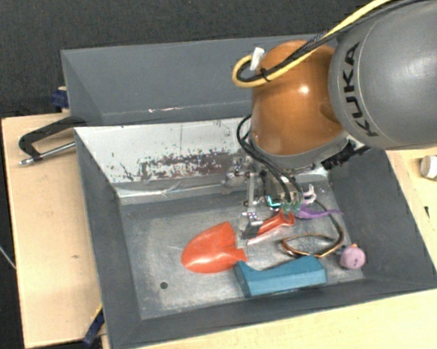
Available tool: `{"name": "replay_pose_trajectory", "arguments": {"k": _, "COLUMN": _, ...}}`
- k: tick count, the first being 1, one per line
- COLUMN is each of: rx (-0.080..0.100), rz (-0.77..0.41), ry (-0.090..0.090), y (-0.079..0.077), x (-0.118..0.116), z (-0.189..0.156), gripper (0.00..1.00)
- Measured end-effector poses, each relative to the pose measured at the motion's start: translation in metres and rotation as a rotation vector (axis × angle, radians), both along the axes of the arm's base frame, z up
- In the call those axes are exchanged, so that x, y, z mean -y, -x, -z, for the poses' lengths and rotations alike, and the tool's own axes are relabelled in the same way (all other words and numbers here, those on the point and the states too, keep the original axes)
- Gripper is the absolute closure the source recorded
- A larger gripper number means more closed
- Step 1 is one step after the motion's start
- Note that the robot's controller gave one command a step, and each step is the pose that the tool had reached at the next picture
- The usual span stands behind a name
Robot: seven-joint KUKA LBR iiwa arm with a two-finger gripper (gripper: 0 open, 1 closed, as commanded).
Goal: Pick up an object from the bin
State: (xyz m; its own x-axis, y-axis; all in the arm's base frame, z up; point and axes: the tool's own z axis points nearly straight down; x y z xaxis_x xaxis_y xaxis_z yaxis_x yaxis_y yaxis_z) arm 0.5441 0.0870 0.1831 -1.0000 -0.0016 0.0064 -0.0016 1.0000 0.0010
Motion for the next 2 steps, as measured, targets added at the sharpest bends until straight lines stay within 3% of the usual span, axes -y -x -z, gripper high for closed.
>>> {"name": "replay_pose_trajectory", "arguments": {"k": 2, "rx": 0.013, "rz": -0.049, "ry": 0.0, "y": 0.001, "x": -0.004, "z": 0.007, "gripper": 0.0}}
